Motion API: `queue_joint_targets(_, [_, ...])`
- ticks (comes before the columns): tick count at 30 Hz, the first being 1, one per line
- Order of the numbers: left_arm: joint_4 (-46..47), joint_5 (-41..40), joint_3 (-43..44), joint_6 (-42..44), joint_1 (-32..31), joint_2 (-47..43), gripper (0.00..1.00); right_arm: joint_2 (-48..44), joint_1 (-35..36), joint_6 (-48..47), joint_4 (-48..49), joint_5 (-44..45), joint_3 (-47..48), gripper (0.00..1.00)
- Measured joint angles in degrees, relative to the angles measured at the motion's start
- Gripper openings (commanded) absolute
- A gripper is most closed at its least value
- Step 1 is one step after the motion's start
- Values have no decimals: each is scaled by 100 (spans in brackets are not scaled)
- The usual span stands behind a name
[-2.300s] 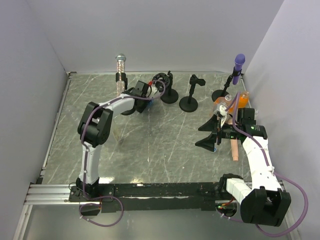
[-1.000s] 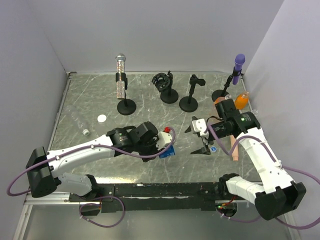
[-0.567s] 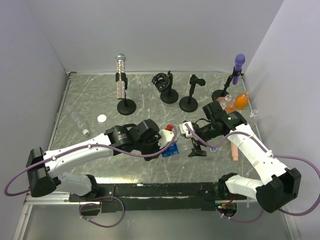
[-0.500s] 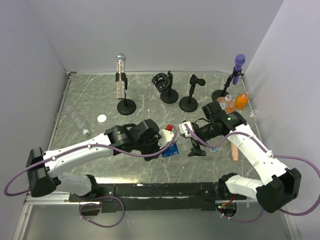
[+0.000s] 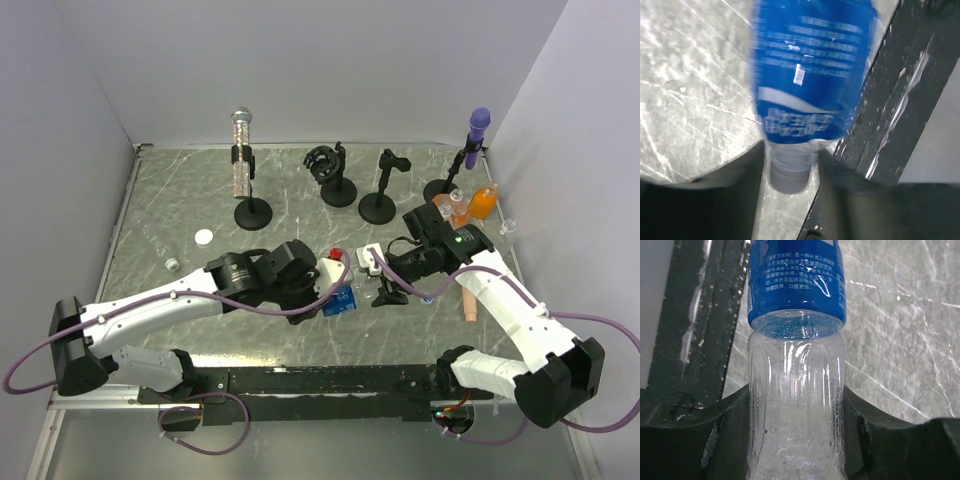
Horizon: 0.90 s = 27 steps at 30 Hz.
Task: Unscrew the bottle caps
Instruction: Pass from the left arm to the right, then pass from the right arm to the left
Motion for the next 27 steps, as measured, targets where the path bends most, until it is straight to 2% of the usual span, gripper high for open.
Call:
queue_joint_targets(4, [282, -354, -234, -367, -7, -645, 99, -212, 2, 212, -7, -199, -22, 13])
queue_joint_targets(5, [409, -463, -332, -457, -4, -927, 97, -284, 2, 337, 24, -262, -48, 13])
queue_joint_targets(11, [1823, -892, -1147, -984, 2, -3049, 97, -376, -348, 1119, 138, -1010, -380, 12])
queue_joint_targets(14, [2575, -839, -1725, -1113, 4, -4144, 98, -378, -844, 1403, 144, -1580, -431, 12])
queue_joint_targets(16, [3049, -649, -2083, -1104, 4, -4546, 99, -389, -1025, 1478, 125, -1915, -431, 13])
queue_joint_targets(21, [3582, -83, -2905, -848, 4, -4570, 93, -487, -1071, 1615, 144, -2476, -452, 13])
queue_joint_targets(27, [3637, 323, -2955, -361, 4, -3727, 87, -599, -1071, 1635, 144, -2699, -527, 13])
